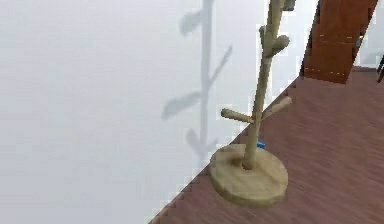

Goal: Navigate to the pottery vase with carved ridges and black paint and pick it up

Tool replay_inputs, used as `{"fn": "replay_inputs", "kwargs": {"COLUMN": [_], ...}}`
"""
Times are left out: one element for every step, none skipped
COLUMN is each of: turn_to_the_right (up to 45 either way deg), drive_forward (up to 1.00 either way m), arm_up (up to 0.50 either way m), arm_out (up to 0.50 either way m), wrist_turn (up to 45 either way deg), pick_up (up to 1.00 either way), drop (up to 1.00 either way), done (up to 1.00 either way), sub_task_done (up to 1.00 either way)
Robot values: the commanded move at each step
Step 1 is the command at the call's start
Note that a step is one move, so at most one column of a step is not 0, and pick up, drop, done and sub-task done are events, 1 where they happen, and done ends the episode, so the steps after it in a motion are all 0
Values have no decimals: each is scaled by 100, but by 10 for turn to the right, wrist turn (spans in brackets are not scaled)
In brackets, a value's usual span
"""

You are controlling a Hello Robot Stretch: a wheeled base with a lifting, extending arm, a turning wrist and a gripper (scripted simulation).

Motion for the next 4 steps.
{"fn": "replay_inputs", "kwargs": {"turn_to_the_right": [0, -450, -30, 0], "drive_forward": [20, 0, 0, 50], "arm_up": [0, 0, 0, 0], "arm_out": [0, 0, 0, 0], "wrist_turn": [0, 0, 0, 0], "pick_up": [0, 0, 0, 0], "drop": [0, 0, 0, 0], "done": [0, 0, 0, 0], "sub_task_done": [0, 0, 0, 0]}}
